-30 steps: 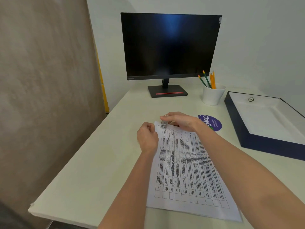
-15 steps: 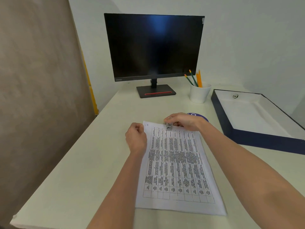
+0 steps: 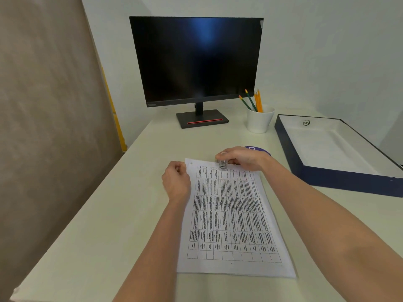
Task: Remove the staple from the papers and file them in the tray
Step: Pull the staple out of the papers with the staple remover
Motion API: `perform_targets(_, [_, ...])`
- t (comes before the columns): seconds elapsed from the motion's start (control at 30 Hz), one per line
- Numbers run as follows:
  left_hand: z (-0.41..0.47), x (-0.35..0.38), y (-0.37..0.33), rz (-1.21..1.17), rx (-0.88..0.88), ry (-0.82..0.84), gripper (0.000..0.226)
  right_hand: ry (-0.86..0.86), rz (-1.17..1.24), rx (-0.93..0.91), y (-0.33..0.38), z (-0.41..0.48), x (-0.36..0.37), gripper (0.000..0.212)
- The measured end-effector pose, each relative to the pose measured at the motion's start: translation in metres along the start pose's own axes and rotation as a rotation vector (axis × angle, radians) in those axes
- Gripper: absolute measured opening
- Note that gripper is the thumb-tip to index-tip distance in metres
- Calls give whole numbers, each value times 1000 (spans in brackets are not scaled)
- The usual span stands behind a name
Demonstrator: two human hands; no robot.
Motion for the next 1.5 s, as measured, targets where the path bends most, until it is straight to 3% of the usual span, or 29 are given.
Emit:
perform_targets(0.37, [-1, 1, 0, -7, -4, 1, 16, -5, -13, 0, -5, 2, -3, 57])
perform_targets(0.83, [0, 0, 0, -10, -7, -1, 17, -17, -53, -26, 0, -8, -1, 51])
perform_targets(1.1, [0, 0, -1, 0, -7, 5, 16, -131, -69, -53, -2, 0, -2, 52])
perform_targets(1.3, [-1, 0, -2, 0, -7, 9, 16, -183, 71, -139, -4, 3, 5, 38])
perform_targets(1.5, [-1, 0, -2, 0, -2, 9, 16, -164, 77, -113, -5, 4, 3, 45])
Point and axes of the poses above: each hand's wrist, its own z-axis towards the middle knuckle, its own x-axis out of the palm, y = z × x, the point moved 4 cm from there along z, towards the middle knuckle, and after that the axes turned 10 degrees about x, right-handed, at the moved point
